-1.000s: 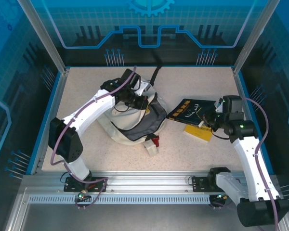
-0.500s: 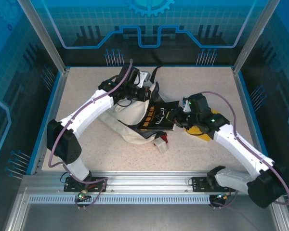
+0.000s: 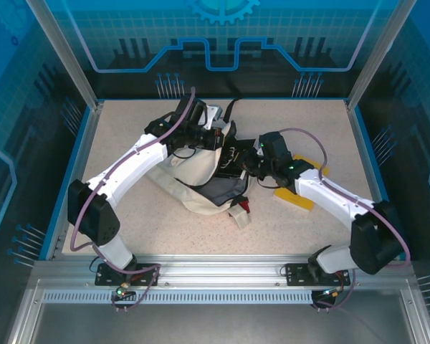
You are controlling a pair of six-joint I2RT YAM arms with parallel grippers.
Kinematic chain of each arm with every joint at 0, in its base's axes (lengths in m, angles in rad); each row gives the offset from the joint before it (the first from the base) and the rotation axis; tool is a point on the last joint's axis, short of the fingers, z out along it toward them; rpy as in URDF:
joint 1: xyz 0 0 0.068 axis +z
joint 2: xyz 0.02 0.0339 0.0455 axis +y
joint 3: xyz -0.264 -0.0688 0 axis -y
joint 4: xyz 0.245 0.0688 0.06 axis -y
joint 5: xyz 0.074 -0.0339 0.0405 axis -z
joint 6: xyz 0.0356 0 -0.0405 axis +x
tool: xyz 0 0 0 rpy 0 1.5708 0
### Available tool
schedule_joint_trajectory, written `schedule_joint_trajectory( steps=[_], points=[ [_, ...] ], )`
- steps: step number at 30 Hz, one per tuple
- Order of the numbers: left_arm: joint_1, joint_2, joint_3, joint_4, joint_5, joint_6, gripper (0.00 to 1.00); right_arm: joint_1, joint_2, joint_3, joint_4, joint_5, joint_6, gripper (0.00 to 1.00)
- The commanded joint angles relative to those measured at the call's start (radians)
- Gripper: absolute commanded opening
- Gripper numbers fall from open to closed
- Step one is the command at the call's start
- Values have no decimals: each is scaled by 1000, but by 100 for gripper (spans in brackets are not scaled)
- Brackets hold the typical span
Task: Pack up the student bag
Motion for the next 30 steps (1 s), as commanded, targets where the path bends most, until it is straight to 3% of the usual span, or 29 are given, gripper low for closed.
schedule_joint_trajectory(
  steps=[1,5,12,15,17,25,30],
  points=[
    [4,-56,32,48,9,-19,0,43,78,60,90,70,56,0],
    [8,-63,21,52,6,-28,0,87,198,101,108,86,106,2],
    [21,-83,-4,54,4,-38,0,104,378,182,164,12,170,26],
    [25,-88,-10,49,5,-37,0,105,377,180,159,-8,178,41],
    [29,-94,-17,51,6,-36,0,104,359,172,132,-17,175,47],
    [36,-94,-33,66,17,-38,0,109,326,107,90,-124,198,57],
    [36,-85,-34,69,33,-41,1,121,301,69,99,-133,201,57]
  ],
)
